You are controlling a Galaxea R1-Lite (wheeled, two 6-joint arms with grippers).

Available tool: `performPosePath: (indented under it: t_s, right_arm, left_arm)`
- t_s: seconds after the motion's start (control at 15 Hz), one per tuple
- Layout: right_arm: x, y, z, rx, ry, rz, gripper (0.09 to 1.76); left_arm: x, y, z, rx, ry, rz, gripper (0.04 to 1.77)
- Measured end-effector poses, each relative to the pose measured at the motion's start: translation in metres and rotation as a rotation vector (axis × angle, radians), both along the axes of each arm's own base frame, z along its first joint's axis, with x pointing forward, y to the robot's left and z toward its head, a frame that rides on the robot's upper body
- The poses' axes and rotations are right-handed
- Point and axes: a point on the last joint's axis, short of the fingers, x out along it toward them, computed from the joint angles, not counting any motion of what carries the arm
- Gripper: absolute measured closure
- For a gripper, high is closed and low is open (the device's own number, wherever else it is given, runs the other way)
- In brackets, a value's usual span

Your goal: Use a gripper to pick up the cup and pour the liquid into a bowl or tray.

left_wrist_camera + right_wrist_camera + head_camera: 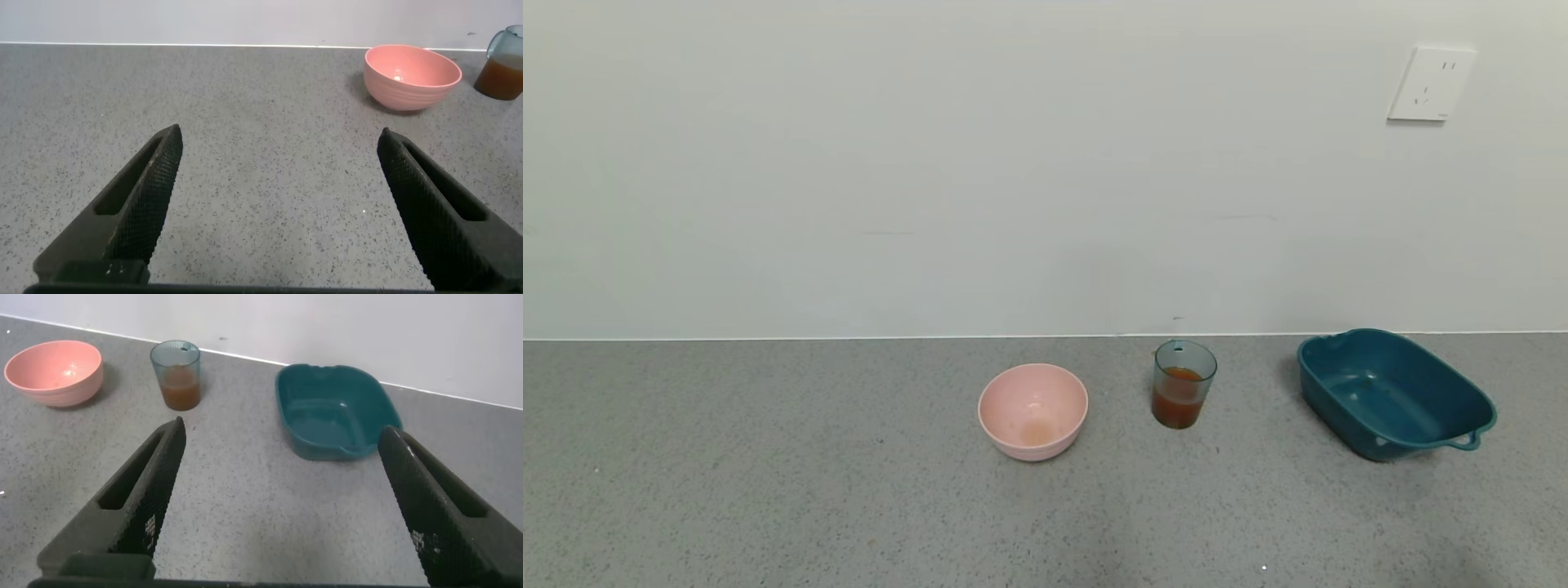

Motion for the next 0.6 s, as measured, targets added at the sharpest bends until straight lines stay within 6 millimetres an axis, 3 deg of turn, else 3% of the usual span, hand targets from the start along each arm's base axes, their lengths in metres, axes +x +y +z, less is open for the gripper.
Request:
performPosePath:
  t_s: [0.27, 0.6]
  right_arm:
    - [0.055, 0.008, 0.008, -0.002, 0.083, 0.076, 0.14]
    - [0.108, 0.033, -0.021, -0.032, 0.285, 0.198, 0.14]
  left_arm:
    - [0.000, 0.000, 0.000, 0.000, 0.000, 0.000, 0.09]
    - [0.000, 0.000, 0.000, 0.000, 0.000, 0.000, 0.09]
